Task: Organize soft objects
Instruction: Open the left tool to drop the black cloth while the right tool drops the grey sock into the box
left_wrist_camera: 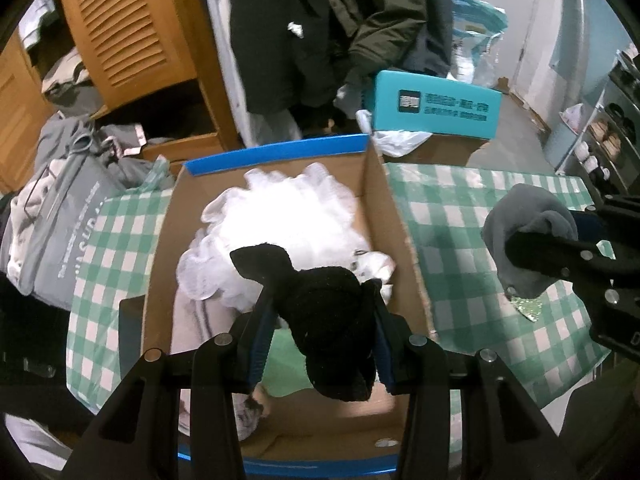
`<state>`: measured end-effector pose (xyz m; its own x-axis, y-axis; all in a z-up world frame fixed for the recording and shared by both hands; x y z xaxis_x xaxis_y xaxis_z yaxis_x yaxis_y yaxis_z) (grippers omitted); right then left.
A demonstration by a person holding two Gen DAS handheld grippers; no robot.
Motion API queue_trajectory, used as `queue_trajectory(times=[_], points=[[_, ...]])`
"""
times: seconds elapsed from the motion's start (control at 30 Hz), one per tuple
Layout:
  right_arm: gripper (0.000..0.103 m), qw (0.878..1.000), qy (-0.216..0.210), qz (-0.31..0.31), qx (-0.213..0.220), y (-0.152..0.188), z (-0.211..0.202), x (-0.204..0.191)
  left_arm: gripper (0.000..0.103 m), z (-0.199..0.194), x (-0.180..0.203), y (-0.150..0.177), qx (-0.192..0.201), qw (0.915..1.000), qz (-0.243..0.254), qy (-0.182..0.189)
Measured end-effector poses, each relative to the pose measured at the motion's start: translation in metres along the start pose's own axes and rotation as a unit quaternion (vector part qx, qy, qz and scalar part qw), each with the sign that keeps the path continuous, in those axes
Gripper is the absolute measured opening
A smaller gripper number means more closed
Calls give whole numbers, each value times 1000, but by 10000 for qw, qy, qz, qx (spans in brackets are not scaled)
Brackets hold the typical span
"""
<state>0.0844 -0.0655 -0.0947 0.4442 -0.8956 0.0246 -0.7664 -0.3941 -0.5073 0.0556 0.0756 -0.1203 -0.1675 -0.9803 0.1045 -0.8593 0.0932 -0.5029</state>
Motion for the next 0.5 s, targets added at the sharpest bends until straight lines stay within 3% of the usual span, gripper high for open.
queue_trajectory(times=[0.5], points=[[26, 9985, -278, -411, -221, -11, 22, -57, 45, 6, -46, 19, -178, 9993, -299, -149]])
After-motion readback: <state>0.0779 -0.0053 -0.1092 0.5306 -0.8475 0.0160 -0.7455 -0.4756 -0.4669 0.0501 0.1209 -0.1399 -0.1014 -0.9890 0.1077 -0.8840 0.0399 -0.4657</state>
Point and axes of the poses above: each gripper's, at about its wrist camera, not at the fingertips, and z roughly the way its jaws point, x to its right, y to its underside, the point moved 6 cm from there along z, roughly the way its jaws point, and after that the axes turned 11 degrees about y, right-handed, at the moved point
